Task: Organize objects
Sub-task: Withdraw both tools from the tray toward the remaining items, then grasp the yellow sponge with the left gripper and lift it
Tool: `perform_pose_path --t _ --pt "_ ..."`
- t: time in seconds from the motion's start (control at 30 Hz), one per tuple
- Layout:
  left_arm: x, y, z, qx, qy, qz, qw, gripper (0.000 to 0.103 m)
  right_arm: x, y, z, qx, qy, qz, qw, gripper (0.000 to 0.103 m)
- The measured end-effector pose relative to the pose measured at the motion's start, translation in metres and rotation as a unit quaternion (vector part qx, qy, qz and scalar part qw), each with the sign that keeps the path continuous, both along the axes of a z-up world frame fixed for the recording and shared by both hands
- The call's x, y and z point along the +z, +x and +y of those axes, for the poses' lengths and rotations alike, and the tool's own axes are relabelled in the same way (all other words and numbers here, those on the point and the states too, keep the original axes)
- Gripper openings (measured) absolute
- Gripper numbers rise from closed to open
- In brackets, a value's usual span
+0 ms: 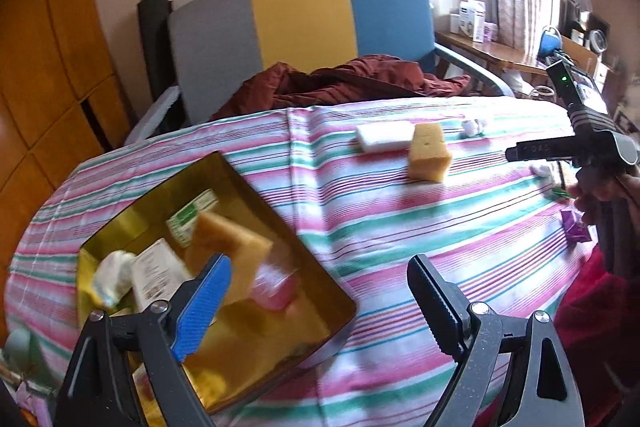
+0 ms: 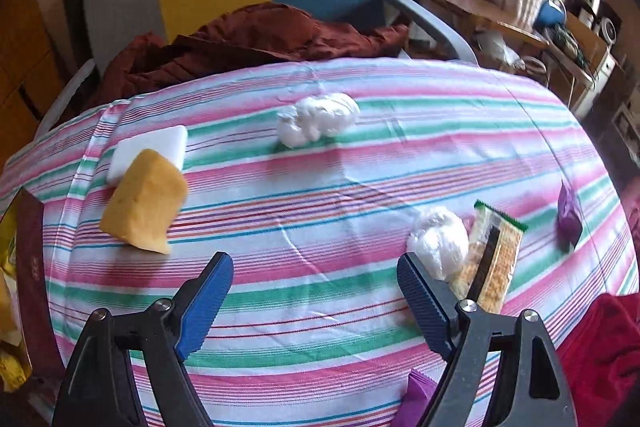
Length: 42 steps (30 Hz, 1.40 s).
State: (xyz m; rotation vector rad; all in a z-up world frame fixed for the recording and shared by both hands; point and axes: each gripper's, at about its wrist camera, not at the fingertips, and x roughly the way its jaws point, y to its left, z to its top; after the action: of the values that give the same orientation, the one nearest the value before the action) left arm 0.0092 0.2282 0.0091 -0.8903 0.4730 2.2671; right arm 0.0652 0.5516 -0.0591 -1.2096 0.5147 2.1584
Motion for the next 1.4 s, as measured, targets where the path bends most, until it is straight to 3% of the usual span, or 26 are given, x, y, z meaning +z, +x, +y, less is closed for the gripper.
perform_pose_path --t 0.23,0.43,1.17,1.2,1.23,1.27,1.3,1.4 --pt "-0.005 -0.01 0.051 -0.032 0.001 -0.017 0.9993 0.09 0.003 0.01 0.013 -0.038 -0.007 0.002 0.999 0.085" --pt "-0.013 -0.028 0.098 -0.046 0.0 -0.043 0.998 0.091 0.002 0.023 0.03 -0.072 -0.059 0.026 0.995 0.085" --pt "-0.072 -0.092 0.238 -0.069 -0.034 -0.071 0.9945 0.096 0.0 0.02 0.029 -0.045 -0.096 0.044 0.993 0.086" --pt "-0.075 -0.095 0.241 -0.068 -0.034 -0.075 0.9943 0.085 0.0 0.019 0.029 -0.044 -0.095 0.043 0.994 0.086" --pt "-0.079 -0.098 0.244 -0.066 -0.036 -0.084 0.9936 0.06 -0.001 0.019 0.029 -0.044 -0.094 0.042 0.994 0.086" --pt "-0.084 -0.102 0.245 -0.068 -0.035 -0.107 0.9913 0.05 -0.002 0.019 0.03 -0.044 -0.093 0.038 0.994 0.086" --pt "-0.087 -0.104 0.244 -0.073 -0.022 -0.131 0.9884 0.045 -0.003 0.018 0.03 -0.045 -0.094 0.036 0.994 0.086" --pt "-0.083 -0.095 0.231 -0.062 -0.008 -0.12 0.9908 0.043 -0.004 0.019 0.032 -0.047 -0.094 0.034 0.994 0.086"
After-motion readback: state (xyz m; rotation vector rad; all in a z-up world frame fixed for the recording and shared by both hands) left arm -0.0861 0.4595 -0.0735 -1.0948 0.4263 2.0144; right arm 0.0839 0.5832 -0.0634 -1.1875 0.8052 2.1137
